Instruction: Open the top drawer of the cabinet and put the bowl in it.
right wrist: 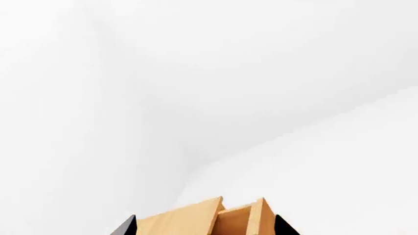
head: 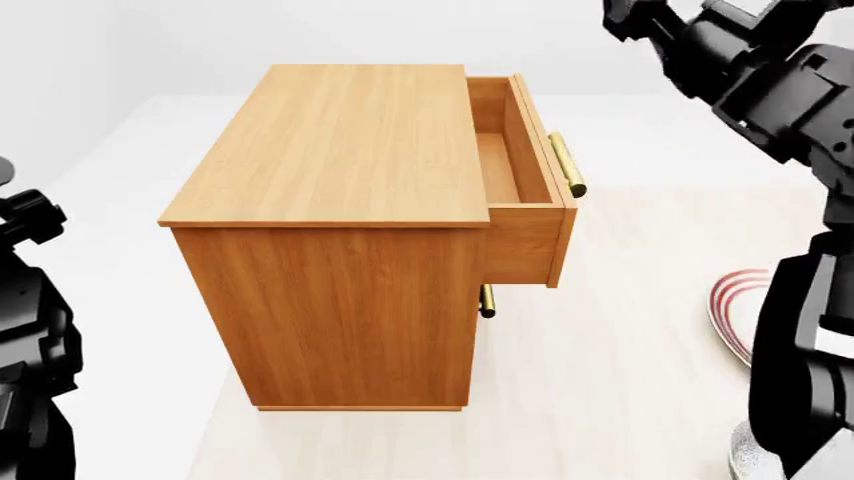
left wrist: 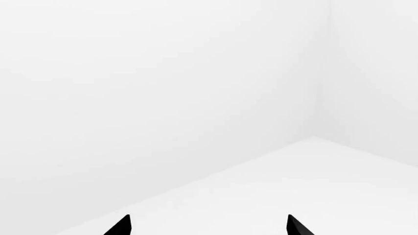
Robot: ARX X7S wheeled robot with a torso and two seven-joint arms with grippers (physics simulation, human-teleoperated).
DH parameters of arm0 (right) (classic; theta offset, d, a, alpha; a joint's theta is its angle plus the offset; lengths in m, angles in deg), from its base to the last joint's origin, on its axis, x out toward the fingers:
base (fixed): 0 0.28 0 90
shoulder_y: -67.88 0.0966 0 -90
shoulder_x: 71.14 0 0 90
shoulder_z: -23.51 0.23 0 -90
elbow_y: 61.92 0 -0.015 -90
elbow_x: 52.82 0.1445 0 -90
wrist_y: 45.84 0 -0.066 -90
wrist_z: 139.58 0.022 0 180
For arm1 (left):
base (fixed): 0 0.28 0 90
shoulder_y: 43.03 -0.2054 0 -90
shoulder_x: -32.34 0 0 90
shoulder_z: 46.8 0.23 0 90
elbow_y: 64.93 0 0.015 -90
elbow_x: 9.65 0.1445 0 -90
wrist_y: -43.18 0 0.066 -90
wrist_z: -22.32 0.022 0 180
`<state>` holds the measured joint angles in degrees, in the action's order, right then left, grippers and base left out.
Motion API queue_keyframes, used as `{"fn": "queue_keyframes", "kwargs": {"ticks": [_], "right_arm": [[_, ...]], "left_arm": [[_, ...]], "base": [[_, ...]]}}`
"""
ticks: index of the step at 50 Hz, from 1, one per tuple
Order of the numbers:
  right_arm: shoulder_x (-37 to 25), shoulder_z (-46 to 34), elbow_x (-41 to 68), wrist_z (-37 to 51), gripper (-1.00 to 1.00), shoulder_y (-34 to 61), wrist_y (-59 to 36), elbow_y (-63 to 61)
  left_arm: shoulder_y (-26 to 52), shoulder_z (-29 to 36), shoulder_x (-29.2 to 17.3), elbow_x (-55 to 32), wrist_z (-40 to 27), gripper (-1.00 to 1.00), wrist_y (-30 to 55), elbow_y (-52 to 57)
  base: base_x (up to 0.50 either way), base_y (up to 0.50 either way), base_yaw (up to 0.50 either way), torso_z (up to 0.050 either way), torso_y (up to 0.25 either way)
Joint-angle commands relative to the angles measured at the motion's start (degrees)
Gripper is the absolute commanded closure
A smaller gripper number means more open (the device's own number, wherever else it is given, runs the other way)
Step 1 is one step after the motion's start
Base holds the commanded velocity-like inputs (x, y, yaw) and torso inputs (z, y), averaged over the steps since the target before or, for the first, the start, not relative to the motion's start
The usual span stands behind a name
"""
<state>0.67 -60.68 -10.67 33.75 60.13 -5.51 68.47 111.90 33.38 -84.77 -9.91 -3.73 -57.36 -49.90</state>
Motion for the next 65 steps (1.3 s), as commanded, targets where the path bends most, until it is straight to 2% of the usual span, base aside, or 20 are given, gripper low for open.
{"fn": "queue_keyframes", "kwargs": {"ticks": [1,15,33,54,65], "right_arm": [[3.02,-16.26,-5.83,-2.31,-1.00,12.38,-9.45,-4.06],[7.02,-32.61,-9.66,-12.75,-1.00,21.54,-21.29,7.77],[11.24,-44.60,-16.73,-20.61,-1.00,27.45,-16.58,21.90],[15.37,-49.47,-21.27,-25.36,-1.00,30.27,-11.82,34.32],[16.02,-47.44,-25.81,-26.04,-1.00,29.06,-12.42,34.49]], "left_arm": [[-0.28,-0.60,-0.17,0.00,0.04,-1.00,-0.10,0.00],[-0.41,-1.07,-0.17,-0.01,0.19,-1.00,0.07,0.01],[-0.68,-1.34,-0.19,0.19,0.25,-1.00,0.03,0.00],[-0.94,-1.44,-0.12,0.22,0.26,-1.00,-0.01,0.00],[-1.23,-1.50,-0.02,0.22,0.22,-1.00,-0.10,0.00]], "base": [[0.00,0.00,0.00,0.000,0.000],[0.00,0.00,0.00,0.000,0.000],[0.00,0.00,0.00,0.000,0.000],[0.00,0.00,0.00,0.000,0.000],[0.00,0.00,0.00,0.000,0.000]]}}
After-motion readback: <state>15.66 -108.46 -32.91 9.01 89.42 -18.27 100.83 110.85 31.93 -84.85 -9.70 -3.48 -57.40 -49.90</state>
